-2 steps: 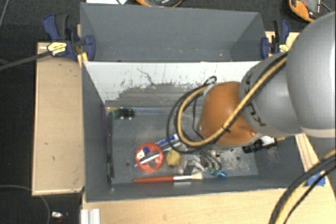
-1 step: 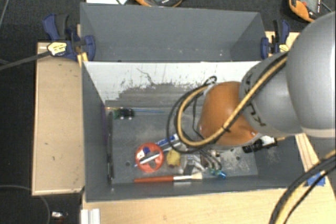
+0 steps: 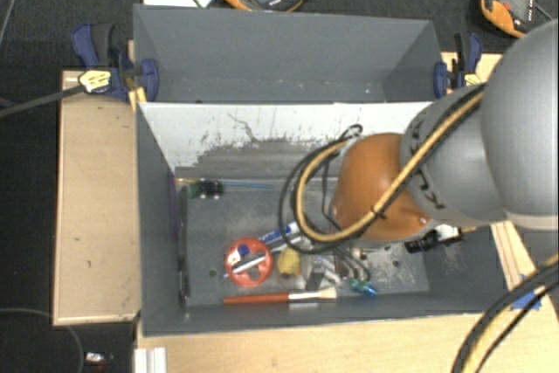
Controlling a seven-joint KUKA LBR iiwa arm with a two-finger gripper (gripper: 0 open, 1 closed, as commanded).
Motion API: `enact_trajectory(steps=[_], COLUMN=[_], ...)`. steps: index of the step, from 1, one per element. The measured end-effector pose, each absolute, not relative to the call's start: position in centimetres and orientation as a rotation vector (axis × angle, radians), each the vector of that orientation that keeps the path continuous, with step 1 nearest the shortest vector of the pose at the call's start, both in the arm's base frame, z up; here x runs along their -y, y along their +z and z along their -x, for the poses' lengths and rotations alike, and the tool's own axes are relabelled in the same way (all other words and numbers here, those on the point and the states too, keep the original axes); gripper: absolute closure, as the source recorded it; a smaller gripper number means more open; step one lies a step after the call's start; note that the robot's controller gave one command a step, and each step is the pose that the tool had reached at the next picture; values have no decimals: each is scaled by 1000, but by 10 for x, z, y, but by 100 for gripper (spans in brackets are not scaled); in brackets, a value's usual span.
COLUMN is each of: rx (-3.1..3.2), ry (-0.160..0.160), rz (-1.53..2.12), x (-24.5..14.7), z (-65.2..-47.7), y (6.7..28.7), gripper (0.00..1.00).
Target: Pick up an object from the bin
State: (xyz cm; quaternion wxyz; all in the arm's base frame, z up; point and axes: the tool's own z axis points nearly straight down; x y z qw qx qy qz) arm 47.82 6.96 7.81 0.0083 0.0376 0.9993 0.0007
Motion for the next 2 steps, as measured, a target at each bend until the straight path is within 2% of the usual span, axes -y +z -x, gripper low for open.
enact_trajectory(steps=[1,2], rx=[-3121,-3119], ry=[3,3], rz=[-117,-114], x=[-70,-69], z=[-478,-479], y=[85,165], gripper=[100,100])
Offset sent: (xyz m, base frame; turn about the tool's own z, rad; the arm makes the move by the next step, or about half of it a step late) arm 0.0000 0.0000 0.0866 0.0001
